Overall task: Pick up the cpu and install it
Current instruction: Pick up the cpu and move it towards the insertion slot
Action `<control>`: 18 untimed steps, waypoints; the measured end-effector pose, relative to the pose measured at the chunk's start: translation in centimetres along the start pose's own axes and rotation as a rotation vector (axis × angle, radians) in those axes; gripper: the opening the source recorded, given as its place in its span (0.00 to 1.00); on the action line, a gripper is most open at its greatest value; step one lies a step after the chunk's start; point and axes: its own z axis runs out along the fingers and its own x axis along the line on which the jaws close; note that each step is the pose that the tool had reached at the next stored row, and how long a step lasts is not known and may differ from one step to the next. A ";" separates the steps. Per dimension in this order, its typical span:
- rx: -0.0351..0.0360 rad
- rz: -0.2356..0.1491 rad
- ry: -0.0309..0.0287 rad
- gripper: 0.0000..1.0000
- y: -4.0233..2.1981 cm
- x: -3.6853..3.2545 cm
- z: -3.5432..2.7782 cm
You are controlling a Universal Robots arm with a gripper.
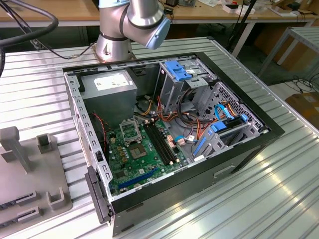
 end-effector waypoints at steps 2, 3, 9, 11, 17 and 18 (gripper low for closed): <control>0.0000 0.000 0.0000 0.47 0.00 0.00 -0.26; 0.0000 0.000 0.0000 0.47 0.00 0.00 -0.36; 0.0000 0.000 0.0001 0.47 0.00 0.01 -1.13; 0.0000 0.000 0.0000 0.47 0.00 0.01 -1.32; 0.0000 0.000 0.0000 0.47 0.00 0.02 -1.93; 0.0000 0.000 0.0000 0.47 0.00 0.02 -2.01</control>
